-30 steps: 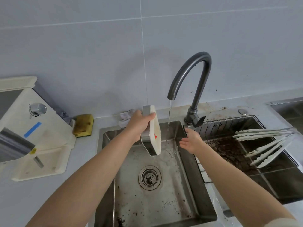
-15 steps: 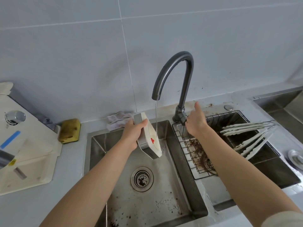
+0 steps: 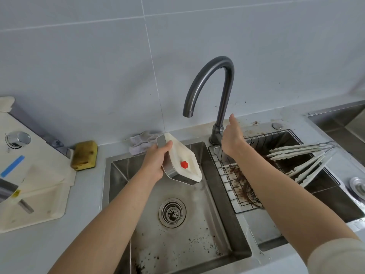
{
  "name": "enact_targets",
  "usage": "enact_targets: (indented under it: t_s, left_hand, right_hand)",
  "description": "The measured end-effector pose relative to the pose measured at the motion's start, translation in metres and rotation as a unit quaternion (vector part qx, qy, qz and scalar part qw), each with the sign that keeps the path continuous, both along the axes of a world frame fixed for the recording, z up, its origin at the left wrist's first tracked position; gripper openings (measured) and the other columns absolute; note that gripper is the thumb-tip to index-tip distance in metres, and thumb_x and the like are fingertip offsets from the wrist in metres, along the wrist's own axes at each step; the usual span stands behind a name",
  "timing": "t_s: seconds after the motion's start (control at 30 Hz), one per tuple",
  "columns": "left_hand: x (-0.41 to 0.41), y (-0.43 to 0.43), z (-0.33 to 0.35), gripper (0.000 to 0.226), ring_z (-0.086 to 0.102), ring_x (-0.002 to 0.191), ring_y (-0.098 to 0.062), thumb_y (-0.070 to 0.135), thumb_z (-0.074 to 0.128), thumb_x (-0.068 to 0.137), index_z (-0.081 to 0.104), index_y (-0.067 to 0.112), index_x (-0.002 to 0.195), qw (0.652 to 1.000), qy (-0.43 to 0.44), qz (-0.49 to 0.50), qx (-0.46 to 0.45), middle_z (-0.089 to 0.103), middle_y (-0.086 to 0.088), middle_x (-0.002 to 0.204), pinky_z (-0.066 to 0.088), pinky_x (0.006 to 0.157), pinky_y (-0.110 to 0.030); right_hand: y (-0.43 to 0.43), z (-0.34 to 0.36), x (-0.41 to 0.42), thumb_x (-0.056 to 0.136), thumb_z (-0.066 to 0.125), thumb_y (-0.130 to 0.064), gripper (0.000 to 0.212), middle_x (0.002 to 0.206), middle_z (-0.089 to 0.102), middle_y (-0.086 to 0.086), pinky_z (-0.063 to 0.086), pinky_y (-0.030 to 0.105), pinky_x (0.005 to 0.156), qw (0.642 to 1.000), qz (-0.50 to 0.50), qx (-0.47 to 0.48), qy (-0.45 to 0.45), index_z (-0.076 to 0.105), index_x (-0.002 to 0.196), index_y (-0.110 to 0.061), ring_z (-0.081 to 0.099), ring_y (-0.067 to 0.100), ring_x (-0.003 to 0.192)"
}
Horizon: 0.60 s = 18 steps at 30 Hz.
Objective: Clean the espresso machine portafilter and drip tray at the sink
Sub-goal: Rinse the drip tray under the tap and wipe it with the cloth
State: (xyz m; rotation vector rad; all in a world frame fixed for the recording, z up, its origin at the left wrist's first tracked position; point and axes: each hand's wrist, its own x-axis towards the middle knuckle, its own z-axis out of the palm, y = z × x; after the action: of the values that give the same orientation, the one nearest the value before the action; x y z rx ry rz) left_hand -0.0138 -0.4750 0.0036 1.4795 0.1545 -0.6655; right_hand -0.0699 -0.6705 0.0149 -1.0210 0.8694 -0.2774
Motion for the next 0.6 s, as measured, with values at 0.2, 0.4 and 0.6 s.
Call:
enact_targets:
  t_s: [0.2,0.4,0.6]
  left_hand:
    - [0.001,0.007,0.002,0.027,0.057,0.095,-0.024,0.026,0.063,0.086,0.057,0.012,0.109,1.000,-0.017,0.000,0.023,0.063,-0.004,0.097,0.050,0.084,-0.039]
    - [0.001,0.016,0.011,0.014,0.059,0.081,-0.016,0.024,0.065,0.084,0.061,0.016,0.095,0.999,-0.038,-0.002,0.024,0.064,0.001,0.087,0.047,0.061,-0.029]
    - [0.005,0.025,0.027,0.008,0.059,0.073,-0.011,0.021,0.068,0.083,0.060,0.018,0.082,0.998,-0.062,-0.002,0.033,0.063,0.002,0.081,0.047,0.054,-0.026]
  right_hand:
    - [0.004,-0.007,0.000,0.097,0.028,-0.046,0.062,0.152,0.011,0.014,0.007,0.041,0.116,1.000,-0.001,-0.013,-0.023,0.016,0.145,-0.009,0.005,0.031,0.140]
    - [0.016,-0.045,-0.018,0.095,0.042,-0.036,0.057,0.155,0.020,0.006,0.012,0.043,0.115,0.981,0.155,-0.109,0.046,0.022,0.145,-0.019,0.016,0.024,0.142]
    - [0.072,-0.084,-0.043,0.075,0.067,-0.008,0.103,0.157,0.006,0.006,0.015,0.040,0.115,0.869,0.431,-0.205,0.131,-0.004,0.149,-0.018,0.012,0.024,0.143]
